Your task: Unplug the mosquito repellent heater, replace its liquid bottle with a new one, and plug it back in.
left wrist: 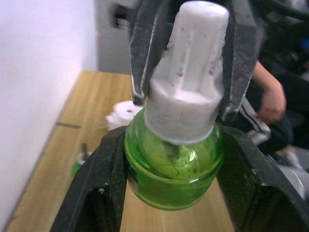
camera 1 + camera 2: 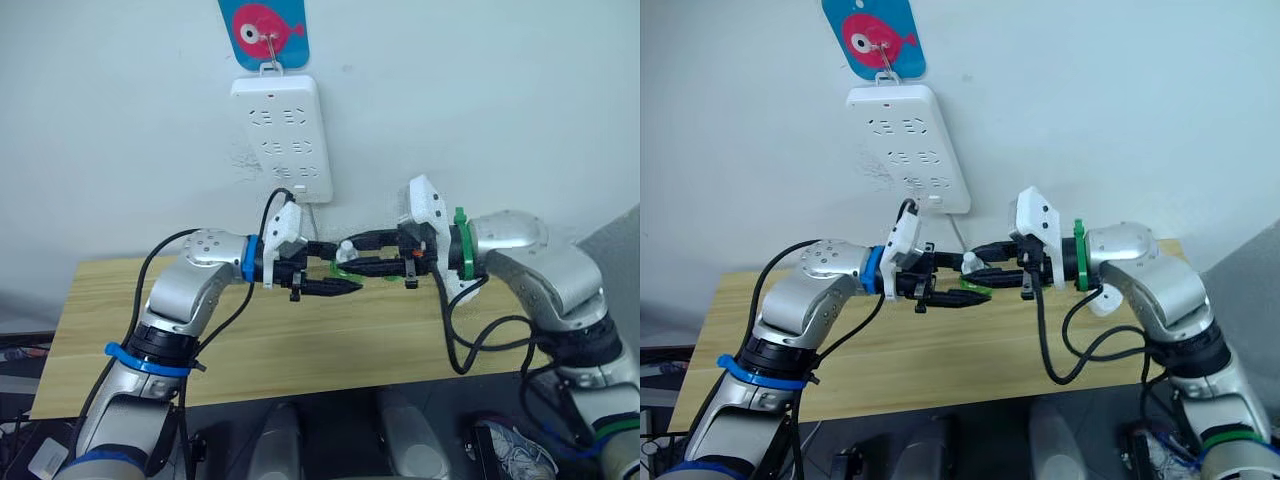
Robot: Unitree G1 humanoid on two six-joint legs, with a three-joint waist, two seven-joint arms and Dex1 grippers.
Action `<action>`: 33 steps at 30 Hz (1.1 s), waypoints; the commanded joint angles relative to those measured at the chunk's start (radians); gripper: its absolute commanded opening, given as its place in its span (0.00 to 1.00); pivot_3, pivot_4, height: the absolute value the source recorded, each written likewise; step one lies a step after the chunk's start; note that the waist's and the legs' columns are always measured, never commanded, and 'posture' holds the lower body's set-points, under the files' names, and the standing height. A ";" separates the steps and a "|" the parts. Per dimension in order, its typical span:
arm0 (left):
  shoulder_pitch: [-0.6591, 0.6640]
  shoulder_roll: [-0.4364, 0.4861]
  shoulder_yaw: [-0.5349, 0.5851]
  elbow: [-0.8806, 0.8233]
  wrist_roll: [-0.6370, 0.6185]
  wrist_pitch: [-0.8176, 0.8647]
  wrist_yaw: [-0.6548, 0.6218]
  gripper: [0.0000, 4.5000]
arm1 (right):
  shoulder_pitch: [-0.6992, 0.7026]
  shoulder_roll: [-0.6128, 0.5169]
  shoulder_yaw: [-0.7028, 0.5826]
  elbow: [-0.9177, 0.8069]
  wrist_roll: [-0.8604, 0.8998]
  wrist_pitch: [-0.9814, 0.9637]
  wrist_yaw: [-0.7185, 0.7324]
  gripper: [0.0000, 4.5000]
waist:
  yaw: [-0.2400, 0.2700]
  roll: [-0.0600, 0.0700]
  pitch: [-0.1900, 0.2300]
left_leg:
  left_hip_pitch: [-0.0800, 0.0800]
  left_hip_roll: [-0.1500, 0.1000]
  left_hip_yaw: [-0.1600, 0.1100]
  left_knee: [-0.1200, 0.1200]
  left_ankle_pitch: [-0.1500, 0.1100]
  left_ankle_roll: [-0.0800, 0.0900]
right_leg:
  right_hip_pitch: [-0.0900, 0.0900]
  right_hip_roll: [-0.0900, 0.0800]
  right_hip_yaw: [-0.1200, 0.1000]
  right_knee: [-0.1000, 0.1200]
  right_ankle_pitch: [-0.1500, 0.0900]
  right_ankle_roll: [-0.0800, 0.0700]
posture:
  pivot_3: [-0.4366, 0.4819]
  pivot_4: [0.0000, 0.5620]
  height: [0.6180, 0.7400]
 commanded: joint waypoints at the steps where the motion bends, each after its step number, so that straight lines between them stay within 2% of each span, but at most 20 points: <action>1: -0.002 0.012 0.021 -0.012 0.015 -0.037 0.009 0.50 | -0.081 -0.008 0.066 0.068 0.004 -0.078 0.222 0.23 | 0.000 0.000 0.000 | 0.000 0.000 0.000 0.000 0.000 0.000 | 0.000 0.000 0.000 0.000 0.000 0.000 | 0.35 0.37 0.95; 4: 0.002 0.007 0.020 -0.021 0.013 -0.036 0.019 0.50 | -0.113 -0.025 0.069 0.091 0.015 -0.042 0.268 0.23 | 0.001 0.000 0.000 | 0.000 0.000 0.000 0.000 0.000 0.000 | 0.000 0.000 0.000 0.001 0.000 0.000 | 0.35 0.37 0.95; 8: 0.010 0.005 0.027 -0.029 0.013 -0.026 0.046 0.50 | -0.086 -0.027 0.005 0.106 -0.019 -0.063 0.183 0.54 | 0.002 0.000 0.000 | 0.000 0.000 -0.001 0.000 0.000 0.000 | 0.000 -0.001 0.000 0.001 0.000 0.000 | 0.33 0.37 0.95; 13: 0.028 0.001 0.031 -0.021 0.042 -0.044 0.102 0.50 | -0.047 -0.039 -0.124 0.086 -0.042 -0.027 0.007 0.95 | 0.002 0.000 0.000 | 0.000 0.000 -0.001 0.002 0.000 0.000 | 0.000 -0.001 0.000 0.002 0.000 0.000 | 0.31 0.37 0.95; 14: 0.034 -0.004 0.033 -0.021 0.052 -0.048 0.123 0.50 | -0.028 -0.047 -0.158 0.059 -0.029 0.010 -0.032 0.95 | 0.002 0.000 0.000 | 0.000 0.000 0.000 0.002 0.000 0.000 | 0.000 -0.001 0.000 0.003 0.000 0.000 | 0.31 0.37 0.95; 18: 0.063 -0.059 0.048 -0.031 0.086 -0.066 0.246 0.50 | 0.192 -0.088 -0.268 -0.220 0.010 0.111 -0.183 0.95 | 0.010 0.000 -0.001 | -0.001 -0.001 -0.001 0.003 0.000 0.000 | 0.000 -0.001 -0.001 0.004 0.000 0.000 | 0.29 0.37 0.95; 20: 0.076 -0.080 0.048 -0.037 0.103 -0.080 0.285 0.50 | 0.292 -0.038 -0.302 -0.363 0.034 0.165 -0.307 0.95 | 0.004 -0.001 -0.002 | -0.002 -0.001 0.000 0.003 0.000 0.000 | 0.000 -0.002 -0.001 0.004 0.000 0.000 | 0.29 0.37 0.95; 23: 0.085 -0.106 0.049 -0.042 0.112 -0.073 0.328 0.50 | 0.409 0.068 -0.275 -0.531 0.018 0.206 -0.490 0.95 | -0.002 0.000 -0.003 | -0.001 -0.001 0.000 0.006 0.000 0.000 | 0.000 -0.002 0.000 0.008 0.000 0.000 | 0.28 0.37 0.95; 25: 0.087 -0.117 0.045 -0.045 0.114 -0.071 0.340 0.50 | 0.441 0.139 -0.211 -0.565 -0.047 0.208 -0.606 0.95 | -0.004 -0.001 -0.005 | -0.001 0.000 0.000 0.010 0.000 0.001 | -0.001 0.000 0.001 0.013 0.000 0.000 | 0.28 0.37 0.95; 28: 0.089 -0.124 0.038 -0.049 0.124 -0.082 0.346 0.50 | 0.442 0.204 -0.126 -0.529 -0.151 0.183 -0.727 0.95 | -0.001 0.000 -0.013 | 0.001 0.000 0.000 0.011 -0.001 0.001 | 0.000 0.001 0.002 0.016 0.000 0.000 | 0.27 0.37 0.95; 33: 0.084 -0.134 0.037 -0.063 0.117 -0.078 0.356 0.50 | 0.421 0.287 -0.082 -0.464 -0.213 0.162 -0.821 0.95 | 0.004 0.000 -0.018 | 0.005 0.000 0.000 0.011 0.000 0.001 | 0.003 0.001 0.002 0.016 0.000 0.000 | 0.28 0.36 0.95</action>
